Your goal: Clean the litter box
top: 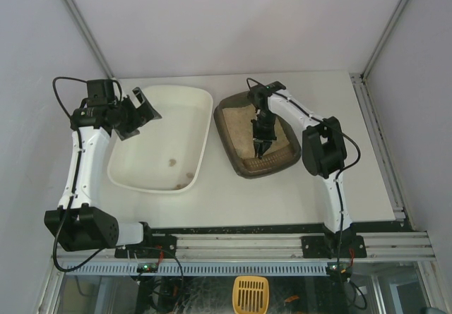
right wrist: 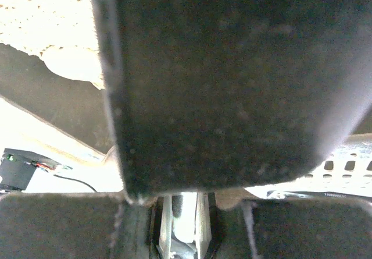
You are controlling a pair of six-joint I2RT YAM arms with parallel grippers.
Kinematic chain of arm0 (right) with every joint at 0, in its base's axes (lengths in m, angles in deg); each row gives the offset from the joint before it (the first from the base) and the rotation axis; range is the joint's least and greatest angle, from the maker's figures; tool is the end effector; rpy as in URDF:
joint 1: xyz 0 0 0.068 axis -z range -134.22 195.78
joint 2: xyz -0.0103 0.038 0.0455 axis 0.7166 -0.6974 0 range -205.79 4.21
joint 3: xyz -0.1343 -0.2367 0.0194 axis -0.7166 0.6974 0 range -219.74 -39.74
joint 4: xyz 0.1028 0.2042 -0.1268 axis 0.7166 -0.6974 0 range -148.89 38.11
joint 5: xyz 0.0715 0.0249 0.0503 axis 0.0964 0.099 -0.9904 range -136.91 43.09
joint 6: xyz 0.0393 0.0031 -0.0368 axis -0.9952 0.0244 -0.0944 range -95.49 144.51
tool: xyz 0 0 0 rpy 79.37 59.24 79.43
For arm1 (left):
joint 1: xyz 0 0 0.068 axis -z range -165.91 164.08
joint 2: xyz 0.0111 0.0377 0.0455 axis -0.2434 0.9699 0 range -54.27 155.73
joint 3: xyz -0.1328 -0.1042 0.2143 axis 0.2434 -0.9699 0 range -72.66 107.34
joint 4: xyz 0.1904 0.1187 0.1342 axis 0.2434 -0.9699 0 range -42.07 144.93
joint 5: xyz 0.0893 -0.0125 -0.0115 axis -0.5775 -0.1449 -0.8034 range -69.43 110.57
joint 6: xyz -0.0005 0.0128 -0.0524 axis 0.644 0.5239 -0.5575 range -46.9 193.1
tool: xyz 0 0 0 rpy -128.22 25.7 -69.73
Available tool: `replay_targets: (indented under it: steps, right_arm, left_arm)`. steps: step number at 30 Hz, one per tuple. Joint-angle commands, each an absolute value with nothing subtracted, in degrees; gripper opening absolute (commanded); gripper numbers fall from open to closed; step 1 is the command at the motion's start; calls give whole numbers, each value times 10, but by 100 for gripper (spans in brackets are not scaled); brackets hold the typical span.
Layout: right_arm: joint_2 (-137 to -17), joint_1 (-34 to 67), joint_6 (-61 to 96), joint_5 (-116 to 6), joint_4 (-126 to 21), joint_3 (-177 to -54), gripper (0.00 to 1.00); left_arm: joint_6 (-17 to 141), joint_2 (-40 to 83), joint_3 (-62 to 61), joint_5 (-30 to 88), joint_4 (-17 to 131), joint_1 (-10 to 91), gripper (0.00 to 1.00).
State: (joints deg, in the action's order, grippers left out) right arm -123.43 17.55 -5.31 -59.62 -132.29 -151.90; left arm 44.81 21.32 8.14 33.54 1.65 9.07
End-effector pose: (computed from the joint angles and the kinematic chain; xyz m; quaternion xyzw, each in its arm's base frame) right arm 0.3683 0.2065 0.2069 -0.0194 -0.9924 -0.0719 0.0982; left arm 0.2651 0.0153 0.3703 -0.2272 0.9005 -0.1750 0.3269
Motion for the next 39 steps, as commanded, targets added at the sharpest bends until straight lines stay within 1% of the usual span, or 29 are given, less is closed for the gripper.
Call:
replay_targets:
  steps: [1,6,18,31,34,39]
  right_arm:
    - [-1260,169,-7,-618,-1260,-1492,0]
    - [-1275,172,-1,-668,-1242,-1494,0]
    - [-1299,176,5,-695,-1207,-1519,0]
    - [-1297,178,3,-749,-1102,-1511,0]
    - [-1293,187,-2,-757,-1075,-1492,0]
    - [-1250,207,-13,-781,-1015,-1410,0]
  left_arm:
    - [465,195,79,329,34,86,99]
    - [479,193,76,322,34,86,98]
    - [490,181,65,317,31,86,98]
    - [497,168,50,319,27,86,98]
    - [501,167,48,317,22,86,98]
    - [501,167,49,318,17,86,97]
